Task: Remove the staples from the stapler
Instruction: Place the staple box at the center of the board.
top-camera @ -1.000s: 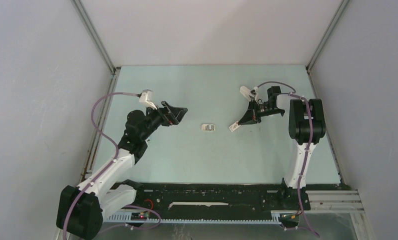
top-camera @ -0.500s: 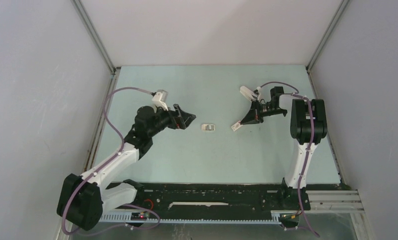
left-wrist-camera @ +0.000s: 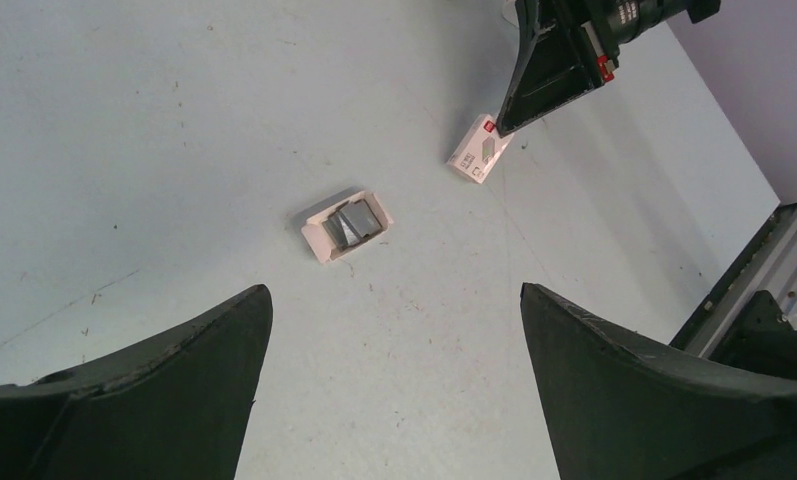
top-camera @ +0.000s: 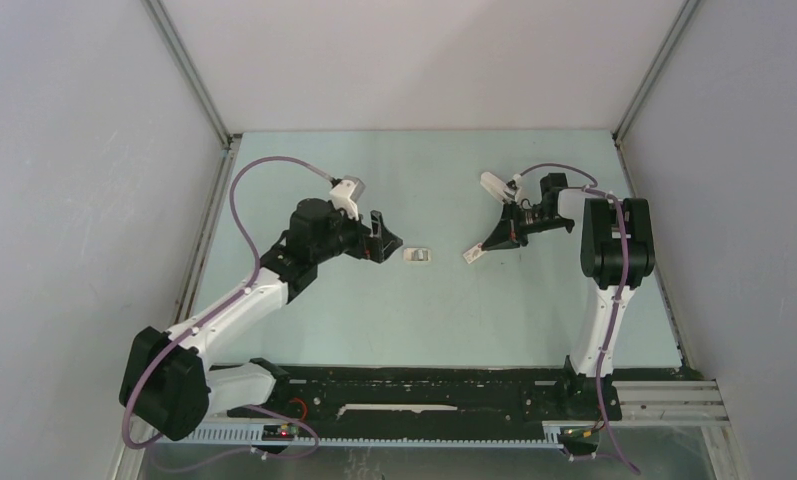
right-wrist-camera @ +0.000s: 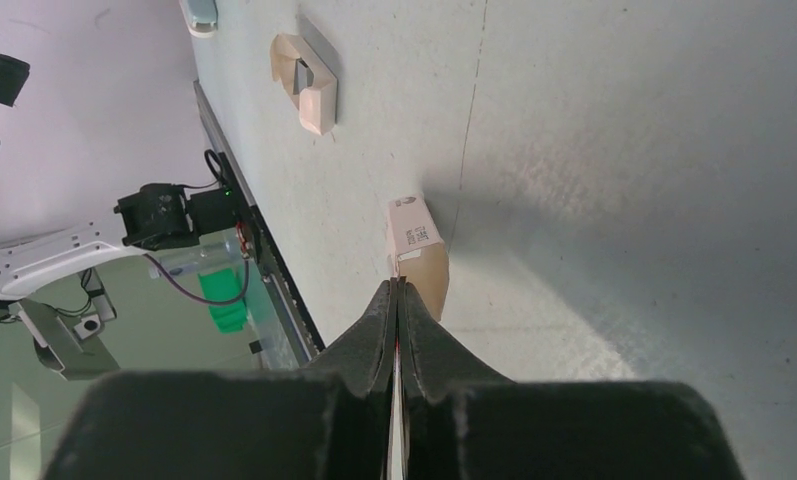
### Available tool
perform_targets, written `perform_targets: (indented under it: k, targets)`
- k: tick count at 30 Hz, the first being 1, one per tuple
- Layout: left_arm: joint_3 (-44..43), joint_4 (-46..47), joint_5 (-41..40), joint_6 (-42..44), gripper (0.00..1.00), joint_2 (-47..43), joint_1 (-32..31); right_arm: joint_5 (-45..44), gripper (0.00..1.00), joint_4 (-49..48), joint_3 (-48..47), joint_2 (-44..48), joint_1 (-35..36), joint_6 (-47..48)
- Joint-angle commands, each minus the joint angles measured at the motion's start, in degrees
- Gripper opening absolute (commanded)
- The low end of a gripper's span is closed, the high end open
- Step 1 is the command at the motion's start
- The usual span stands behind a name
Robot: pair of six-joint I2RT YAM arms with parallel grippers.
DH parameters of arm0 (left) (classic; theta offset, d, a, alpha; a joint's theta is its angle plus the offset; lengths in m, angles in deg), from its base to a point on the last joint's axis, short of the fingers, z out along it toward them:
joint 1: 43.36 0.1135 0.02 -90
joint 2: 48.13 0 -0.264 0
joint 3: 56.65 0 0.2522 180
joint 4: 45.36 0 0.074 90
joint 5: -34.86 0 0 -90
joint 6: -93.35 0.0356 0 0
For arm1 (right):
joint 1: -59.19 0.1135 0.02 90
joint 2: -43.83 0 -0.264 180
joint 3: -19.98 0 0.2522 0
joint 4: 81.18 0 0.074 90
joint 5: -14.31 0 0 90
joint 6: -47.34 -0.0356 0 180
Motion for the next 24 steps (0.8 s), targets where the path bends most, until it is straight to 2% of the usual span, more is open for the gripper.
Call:
perform_targets:
  k: [1, 4, 9, 16, 19, 24]
  targets:
    - [-2.77, -0.41, -1.45, 2.91, 1.0, -0.52, -0.36, -1.21, 0.07, 0.11, -0.1, 1.84, -0.04, 1.11]
    - [-2.94, -0.89, -1.62, 3.69, 1.0, -0.7, -0.36, -2.04, 0.12, 0.45, -0.1, 2.23, 0.05, 1.5]
    - [-3.92, -1.86, -2.13, 7.07, 1.0, -1.6, -0.36, -5.03, 0.26, 1.84, -0.12, 4.43, 0.07, 3.7]
    - [-6.11, -3.35, -0.81, 16.71, 1.0, -3.41, -0.4, -9.0, 0.47, 4.07, -0.19, 7.45, -0.07, 7.53]
    - [-7.66, -3.88, 1.63, 22.4, 1.0, -2.84, -0.36, -9.9, 0.51, 5.38, -0.55, 8.31, -0.24, 9.05]
    - [-10.2, -6.85, 8.1, 32.17, 1.0, 0.54, -0.42, -9.84, 0.53, 7.84, -1.52, 10.32, -0.62, 13.4]
